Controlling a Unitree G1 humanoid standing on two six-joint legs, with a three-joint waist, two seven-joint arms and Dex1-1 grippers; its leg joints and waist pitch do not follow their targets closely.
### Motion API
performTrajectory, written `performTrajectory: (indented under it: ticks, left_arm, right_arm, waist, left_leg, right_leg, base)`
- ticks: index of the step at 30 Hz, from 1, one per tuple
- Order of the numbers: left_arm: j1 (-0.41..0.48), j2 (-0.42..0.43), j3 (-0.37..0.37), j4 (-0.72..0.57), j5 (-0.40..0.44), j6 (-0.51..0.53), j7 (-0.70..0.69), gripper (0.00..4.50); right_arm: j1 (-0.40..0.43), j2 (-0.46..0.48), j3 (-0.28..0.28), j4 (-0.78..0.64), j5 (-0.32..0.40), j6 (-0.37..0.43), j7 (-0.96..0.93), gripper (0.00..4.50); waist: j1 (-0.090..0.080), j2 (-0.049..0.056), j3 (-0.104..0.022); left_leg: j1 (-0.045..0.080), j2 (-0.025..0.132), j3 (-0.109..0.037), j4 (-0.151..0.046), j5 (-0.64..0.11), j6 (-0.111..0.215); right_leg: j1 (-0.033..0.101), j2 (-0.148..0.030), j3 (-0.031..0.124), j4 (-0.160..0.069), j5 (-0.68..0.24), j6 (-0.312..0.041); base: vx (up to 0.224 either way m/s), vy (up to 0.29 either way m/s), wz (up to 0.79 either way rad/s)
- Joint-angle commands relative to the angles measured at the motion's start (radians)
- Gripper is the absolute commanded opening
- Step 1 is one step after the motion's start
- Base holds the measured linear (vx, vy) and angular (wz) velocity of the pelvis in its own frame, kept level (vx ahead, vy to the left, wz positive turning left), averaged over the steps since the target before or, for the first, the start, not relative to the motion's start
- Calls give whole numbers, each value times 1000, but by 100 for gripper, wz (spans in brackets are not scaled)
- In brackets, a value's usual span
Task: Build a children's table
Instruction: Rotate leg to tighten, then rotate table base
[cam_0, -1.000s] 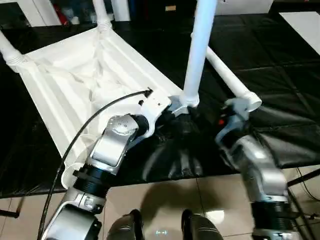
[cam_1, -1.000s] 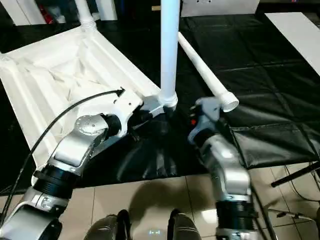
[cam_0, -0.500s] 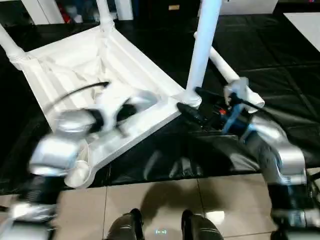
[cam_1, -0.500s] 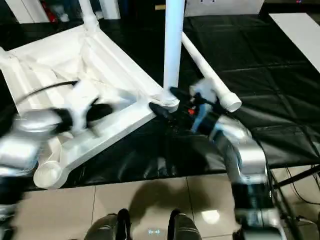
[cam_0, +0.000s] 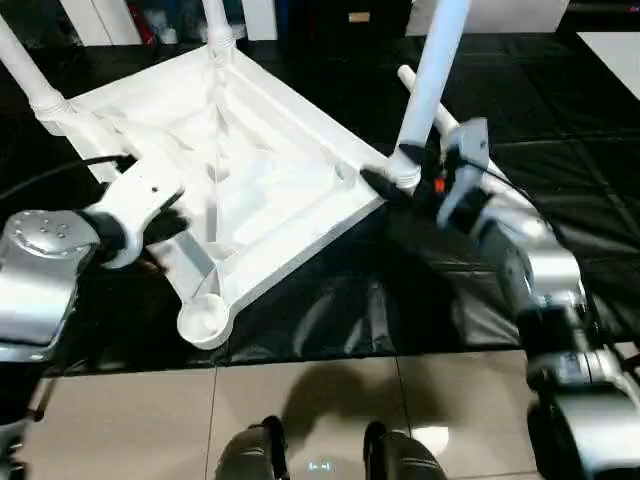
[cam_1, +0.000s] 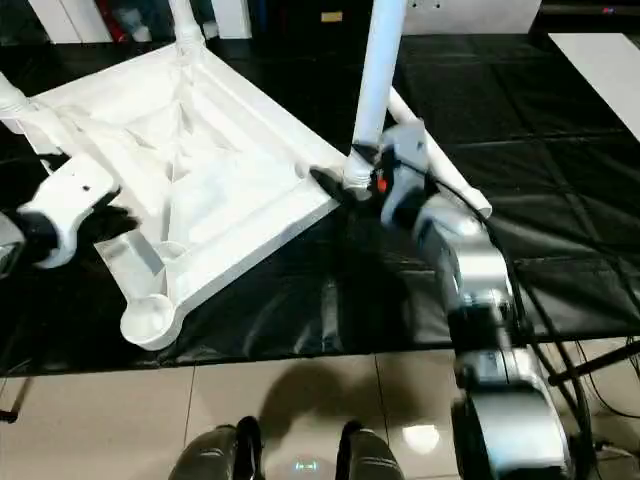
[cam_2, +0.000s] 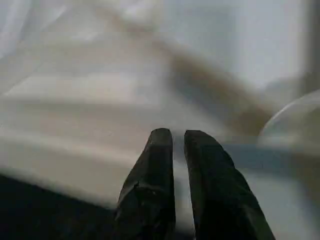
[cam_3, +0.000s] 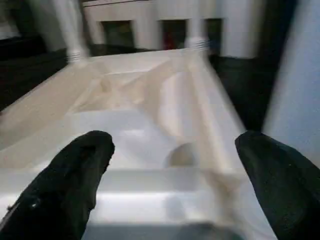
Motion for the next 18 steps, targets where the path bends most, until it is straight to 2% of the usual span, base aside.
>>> performTrajectory:
  ticks: [1, 2, 3, 4, 5, 7, 8, 9, 10, 11, 13, 15, 16, 17, 18]
  left_arm:
    - [9, 31, -14, -5, 36, 16, 11, 89]
    - [11, 41, -21, -2, 36, 22, 10, 89]
    - [16, 51, -30, 2, 28, 34, 0, 99]
    - [16, 51, -30, 2, 28, 34, 0, 99]
    - [19, 56, -35, 2, 29, 31, -4, 99]
    - [26, 53, -43, 0, 15, 24, -21, 99]
    - [26, 37, -48, 1, -7, 17, -34, 62]
    - [25, 29, -57, 5, -14, 0, -42, 62]
    - [24, 28, -58, 5, -15, -2, -43, 62]
    - [22, 20, -69, 8, -20, -12, -50, 62]
    - [19, 9, -85, 14, -29, -4, -64, 21]
    - [22, 27, -126, 22, -18, -5, -87, 17]
    - [26, 42, -151, 30, -7, -11, -99, 16]
    - [28, 48, -167, 38, 1, -22, -106, 9]
    - [32, 48, -185, 45, -6, -27, -128, 9]
  right_arm:
    - [45, 0, 34, -63, 19, 41, 31, 450]
    - [66, -2, 51, -85, 20, 50, 25, 450]
    - [107, -10, 86, -126, 4, 60, 12, 450]
    - [107, -10, 86, -126, 4, 60, 12, 450]
    - [125, -12, 97, -145, -4, 71, 2, 450]
    - [168, -17, 118, -186, -53, 107, -52, 450]
    - [195, -18, 131, -214, -77, 142, -78, 450]
    - [204, -17, 141, -224, -90, 158, -88, 450]
    - [206, -17, 142, -225, -92, 160, -89, 450]
    - [214, -11, 150, -236, -106, 173, -97, 450]
    - [208, 5, 159, -220, -131, 164, -122, 450]
    - [192, 22, 170, -200, -147, 168, -168, 450]
    - [177, 34, 173, -179, -152, 170, -193, 450]
    - [161, 44, 173, -154, -156, 164, -208, 450]
    - [137, 62, 171, -114, -169, 157, -245, 450]
  waist:
    - [-2, 10, -88]
    - [-1, 9, -86]
    - [1, 10, -83]
    - [1, 10, -83]
    - [0, 13, -80]
    - [0, 13, -79]
    - [0, 11, -79]
    - [0, 12, -79]
    - [0, 12, -79]
    - [1, 21, -78]
    - [0, 15, -80]
    - [0, 16, -79]
    - [-3, 14, -79]
    - [-6, 18, -81]
    - [-9, 16, -82]
  left_leg:
    - [47, 67, -36, -59, -119, 98]
    - [46, 67, -36, -60, -121, 96]
    - [48, 68, -36, -64, -143, 79]
    - [48, 68, -36, -64, -143, 79]
    - [51, 69, -38, -67, -181, 57]
    - [50, 69, -39, -70, -200, 38]
    - [52, 68, -38, -71, -210, 28]
    - [53, 67, -38, -72, -216, 20]
    - [53, 67, -38, -72, -216, 20]
    - [53, 66, -39, -71, -226, 15]
    - [49, 67, -40, -71, -227, 10]
    - [51, 67, -40, -72, -225, 11]
    - [48, 66, -40, -72, -224, 11]
    - [50, 65, -40, -72, -227, 8]
    - [50, 65, -40, -71, -224, 6]
  right_leg:
    - [52, -77, 41, -41, -126, -254]
    - [53, -78, 41, -44, -134, -255]
    - [49, -78, 41, -47, -177, -246]
    - [49, -78, 41, -47, -177, -246]
    - [46, -79, 42, -53, -220, -240]
    - [45, -80, 43, -54, -239, -234]
    - [44, -79, 43, -55, -253, -225]
    - [44, -80, 44, -56, -256, -223]
    - [44, -80, 44, -56, -256, -223]
    - [41, -80, 45, -58, -257, -223]
    - [45, -82, 45, -54, -236, -224]
    - [42, -81, 45, -55, -234, -223]
    - [45, -81, 45, -53, -232, -223]
    - [44, -80, 44, -53, -233, -221]
    - [45, -82, 45, -53, -227, -225]
  base:
    - [0, 0, 0]
    - [0, 0, 0]
    - [0, 0, 0]
    - [0, 0, 0]
    - [0, 0, 0]
    - [0, 0, 0]
    - [0, 0, 0]
    - [0, 0, 0]
    - [0, 0, 0]
    - [0, 0, 0]
    - [0, 0, 0]
    - [0, 0, 0]
    - [0, 0, 0]
    - [0, 0, 0]
    - [0, 0, 0]
